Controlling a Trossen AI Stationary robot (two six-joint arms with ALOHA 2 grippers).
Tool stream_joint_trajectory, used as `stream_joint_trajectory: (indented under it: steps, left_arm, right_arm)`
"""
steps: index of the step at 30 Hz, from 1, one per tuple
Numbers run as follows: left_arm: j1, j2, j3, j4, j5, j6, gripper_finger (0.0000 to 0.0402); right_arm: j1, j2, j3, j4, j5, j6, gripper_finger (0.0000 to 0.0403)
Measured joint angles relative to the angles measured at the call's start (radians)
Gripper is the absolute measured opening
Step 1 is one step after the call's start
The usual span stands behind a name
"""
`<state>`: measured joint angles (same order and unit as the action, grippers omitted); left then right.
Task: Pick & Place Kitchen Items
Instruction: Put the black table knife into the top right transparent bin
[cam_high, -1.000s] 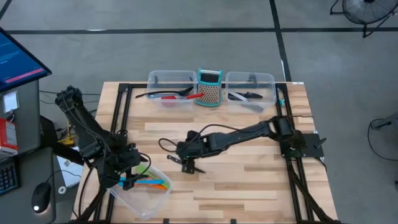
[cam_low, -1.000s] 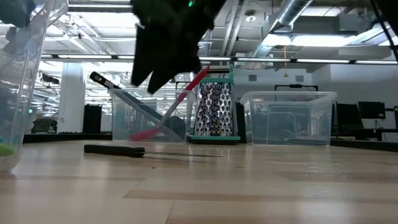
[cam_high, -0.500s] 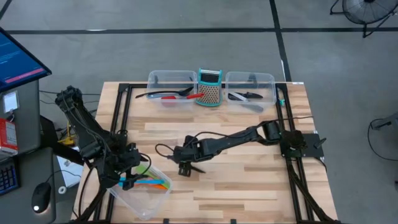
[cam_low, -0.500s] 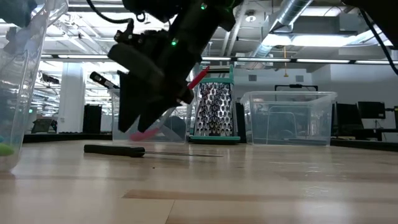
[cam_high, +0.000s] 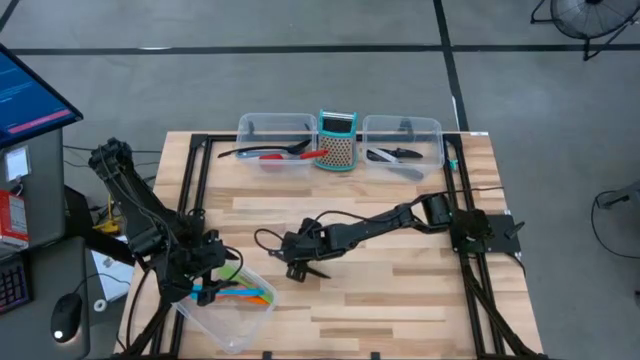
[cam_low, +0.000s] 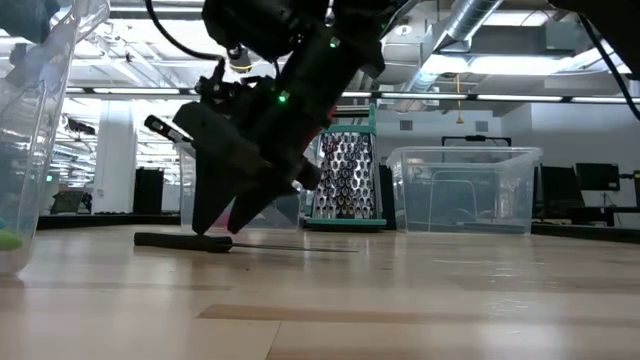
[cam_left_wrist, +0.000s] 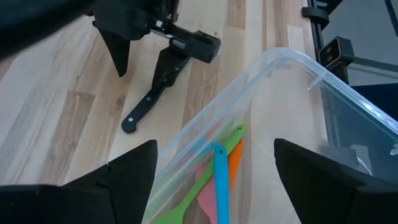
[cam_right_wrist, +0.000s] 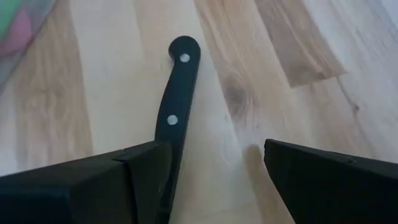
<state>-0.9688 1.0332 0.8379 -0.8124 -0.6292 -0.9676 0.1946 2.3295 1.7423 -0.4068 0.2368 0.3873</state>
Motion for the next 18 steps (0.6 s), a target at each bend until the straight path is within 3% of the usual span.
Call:
stream_joint_trajectory:
  steps: [10,18]
  left_arm:
    - [0.0,0.0,0.0,0.006,0.0,-0.001,0.0305]
    - [0.0,0.0,0.0,0.008,0.0,-0.001,0.0305]
  right_arm:
    - [-0.015,-0.009,-0.058,0.009,-0.008,0.119,0.0249]
    - [-0.058,-0.008,-0.058,-0.051,-0.036,0.115,0.0249]
